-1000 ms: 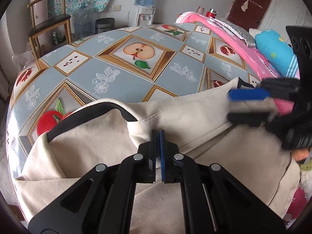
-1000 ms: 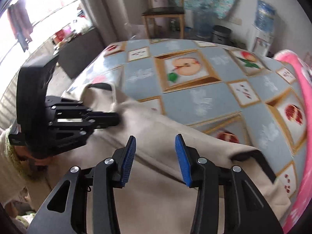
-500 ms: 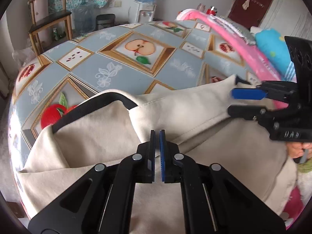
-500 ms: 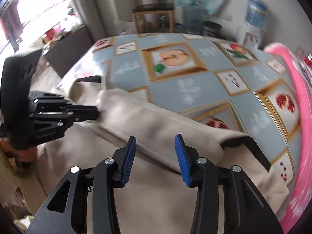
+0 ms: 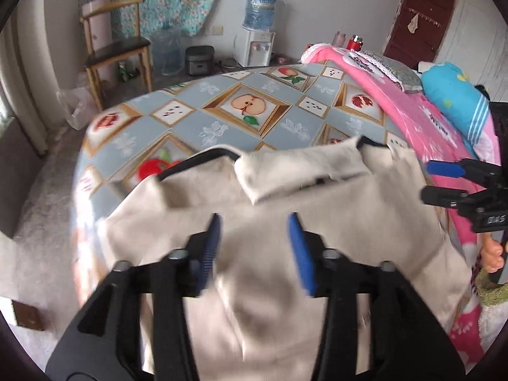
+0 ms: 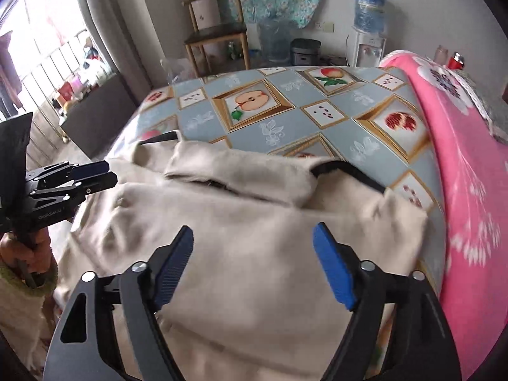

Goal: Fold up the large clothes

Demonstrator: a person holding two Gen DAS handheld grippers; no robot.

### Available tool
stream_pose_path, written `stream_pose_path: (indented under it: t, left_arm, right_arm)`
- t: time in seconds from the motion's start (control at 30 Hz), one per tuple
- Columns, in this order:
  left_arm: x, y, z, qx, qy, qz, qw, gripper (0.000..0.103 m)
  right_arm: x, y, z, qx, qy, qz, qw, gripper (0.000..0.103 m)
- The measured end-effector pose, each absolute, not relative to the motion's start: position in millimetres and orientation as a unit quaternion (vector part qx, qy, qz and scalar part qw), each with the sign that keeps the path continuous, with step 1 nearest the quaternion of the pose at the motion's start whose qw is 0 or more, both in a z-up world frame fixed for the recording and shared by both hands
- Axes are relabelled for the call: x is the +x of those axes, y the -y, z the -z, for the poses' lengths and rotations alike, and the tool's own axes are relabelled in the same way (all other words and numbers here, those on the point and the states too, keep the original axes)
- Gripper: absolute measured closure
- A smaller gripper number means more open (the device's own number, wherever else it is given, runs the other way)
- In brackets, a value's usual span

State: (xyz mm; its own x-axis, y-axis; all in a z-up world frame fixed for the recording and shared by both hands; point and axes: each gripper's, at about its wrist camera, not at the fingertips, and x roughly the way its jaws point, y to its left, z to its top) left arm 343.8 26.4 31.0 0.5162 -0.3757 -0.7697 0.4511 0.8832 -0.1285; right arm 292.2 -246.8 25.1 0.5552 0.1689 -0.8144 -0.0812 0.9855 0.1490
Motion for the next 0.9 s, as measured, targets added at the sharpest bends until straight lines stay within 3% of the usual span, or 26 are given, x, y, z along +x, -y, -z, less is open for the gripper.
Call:
stream_pose_path:
  t: [0.07,0.17,0.47,0.67,0.9]
  left_arm:
    - [315.0,-33.4,-37.6,0.057,-0.427,0.227,0.874,0.038]
    - [275.0,-38.4,-32.7,0.061,-0.440,0.219,0.868,0.029]
    - [196.3,-20.4,15.5,0.060,-0.462,0.175,0.867,0.020]
    - [186.3,-6.1,53.1,0.085,-0.486,0.146,0.857,0.019]
    - [187.0,-8.8,55.2,0.078,-0.489,0.141,0.857,0.014]
  right_arm:
    - [258.2,243.7,-27.0,0.065,-0.456,-0.069,0.885,0.015]
    - [218.0,235.1,-14.0,0.086,-0.453,-0.051,0.886,0.014]
    - [165.4,206.1,45.0,0.081,-0.503,-0.015,0.860,0.013]
    - [159.7,201.8,71.9,0.055,-0.504,0.006,0.862,0.010]
    - [159.2,194.6,75.8,0.028,-0.489,0.014,0.872,0.006]
